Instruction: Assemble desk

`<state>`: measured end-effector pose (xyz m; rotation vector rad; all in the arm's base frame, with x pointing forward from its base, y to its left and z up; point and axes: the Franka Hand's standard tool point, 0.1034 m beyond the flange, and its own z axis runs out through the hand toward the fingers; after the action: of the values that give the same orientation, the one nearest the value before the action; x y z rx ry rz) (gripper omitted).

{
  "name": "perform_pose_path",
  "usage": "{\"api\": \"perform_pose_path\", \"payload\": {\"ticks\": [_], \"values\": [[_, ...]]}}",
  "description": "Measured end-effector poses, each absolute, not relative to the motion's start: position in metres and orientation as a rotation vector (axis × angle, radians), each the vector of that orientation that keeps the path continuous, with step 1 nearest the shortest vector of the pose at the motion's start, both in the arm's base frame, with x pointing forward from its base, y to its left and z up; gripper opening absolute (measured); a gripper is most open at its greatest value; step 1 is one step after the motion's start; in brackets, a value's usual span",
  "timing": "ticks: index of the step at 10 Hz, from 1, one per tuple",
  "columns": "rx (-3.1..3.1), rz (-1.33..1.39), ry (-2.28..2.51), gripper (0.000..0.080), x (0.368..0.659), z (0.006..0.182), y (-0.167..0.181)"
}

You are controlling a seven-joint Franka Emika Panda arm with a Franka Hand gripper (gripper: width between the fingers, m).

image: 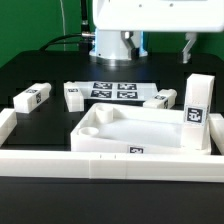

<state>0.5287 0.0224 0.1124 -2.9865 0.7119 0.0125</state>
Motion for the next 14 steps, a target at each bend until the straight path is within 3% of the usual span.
{"api": "perform_pose_path", "payload": {"ticks": [2,6,10,14], "values": [[-2.986,0.004,0.722,0.0649,0.525,0.096,0.026],[-2.984,0.079,0.715,0.0649,0.522,0.096,0.023],[-2.881,0.442,0.746,0.0649,0.498,0.078,0.018],[-2.787,0.806,0.718,0.0649,0.491,0.074,0.015]]}}
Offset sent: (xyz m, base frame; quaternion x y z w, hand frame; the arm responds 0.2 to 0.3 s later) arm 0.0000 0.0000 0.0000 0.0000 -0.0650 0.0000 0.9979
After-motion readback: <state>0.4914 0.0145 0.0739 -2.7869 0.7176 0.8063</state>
